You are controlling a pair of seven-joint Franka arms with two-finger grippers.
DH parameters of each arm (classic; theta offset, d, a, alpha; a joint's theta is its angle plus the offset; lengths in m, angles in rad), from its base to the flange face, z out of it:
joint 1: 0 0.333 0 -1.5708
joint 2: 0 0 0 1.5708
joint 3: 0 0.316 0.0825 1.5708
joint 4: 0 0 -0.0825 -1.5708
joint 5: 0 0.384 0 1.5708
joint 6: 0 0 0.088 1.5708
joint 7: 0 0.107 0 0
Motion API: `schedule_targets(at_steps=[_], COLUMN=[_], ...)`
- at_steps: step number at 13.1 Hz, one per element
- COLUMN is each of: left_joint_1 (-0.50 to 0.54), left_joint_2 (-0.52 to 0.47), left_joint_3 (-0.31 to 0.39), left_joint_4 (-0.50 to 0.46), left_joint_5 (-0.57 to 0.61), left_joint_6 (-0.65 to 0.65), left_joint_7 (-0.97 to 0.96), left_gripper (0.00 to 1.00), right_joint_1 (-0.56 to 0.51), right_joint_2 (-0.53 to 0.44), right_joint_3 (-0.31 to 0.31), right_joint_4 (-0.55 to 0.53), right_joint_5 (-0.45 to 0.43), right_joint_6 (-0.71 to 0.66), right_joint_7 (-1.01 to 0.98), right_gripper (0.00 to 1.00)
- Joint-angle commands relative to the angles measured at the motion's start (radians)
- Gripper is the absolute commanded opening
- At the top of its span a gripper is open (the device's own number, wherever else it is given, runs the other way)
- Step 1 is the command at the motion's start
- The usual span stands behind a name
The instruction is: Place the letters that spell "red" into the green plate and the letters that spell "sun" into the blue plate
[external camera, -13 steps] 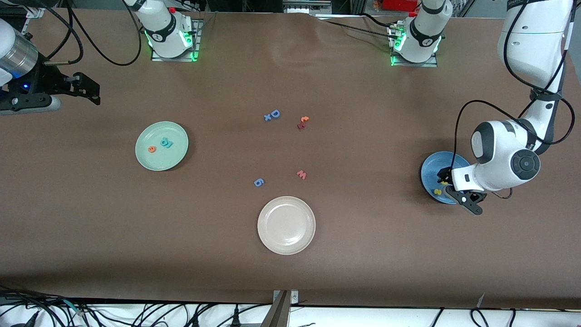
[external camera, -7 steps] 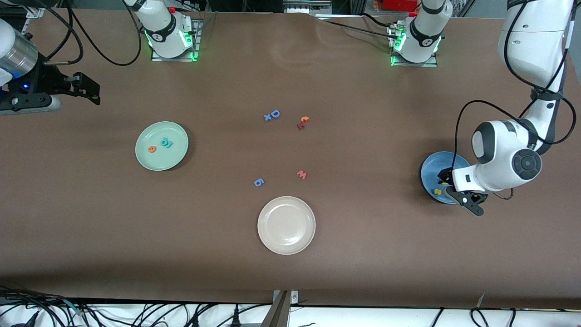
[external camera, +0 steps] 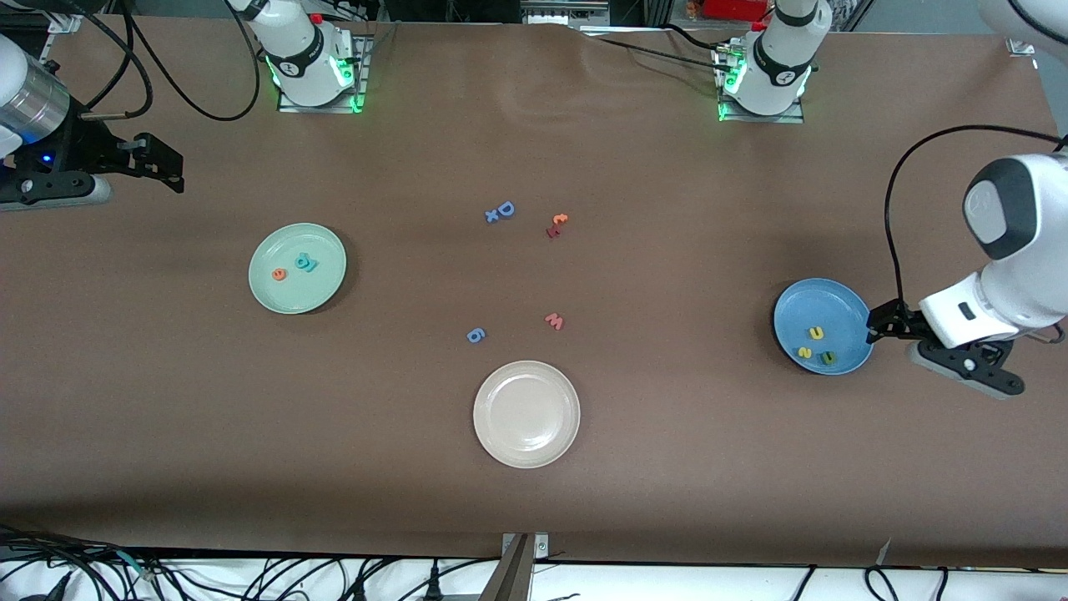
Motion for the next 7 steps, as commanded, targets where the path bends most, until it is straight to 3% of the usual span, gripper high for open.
schedule_targets(at_steps=[1, 4, 7], left_joint_1=[-0.031, -0.046, -0.045], left_joint_2=[-0.082, -0.174, -0.206], left_joint_3=[0.009, 0.009, 0.009], left_joint_4=[-0.008, -0.008, -0.010], left_joint_5=[-0.012, -0.012, -0.011], left_joint_6=[-0.073, -0.191, -0.208], left_joint_7=[-0.173, -0.324, -0.335], left_gripper=[1.00, 1.00, 1.00], right_joint_1=[-0.011, -0.011, -0.013], right_joint_2=[0.004, 0.004, 0.007], right_joint_3=[0.008, 0.008, 0.008], right_joint_4=[0.015, 0.015, 0.015], right_joint_5=[-0.014, -0.014, -0.014], right_joint_6=[-0.013, -0.012, -0.012], right_joint_7=[0.000, -0.001, -0.001], right_gripper=[1.00, 1.00, 1.00])
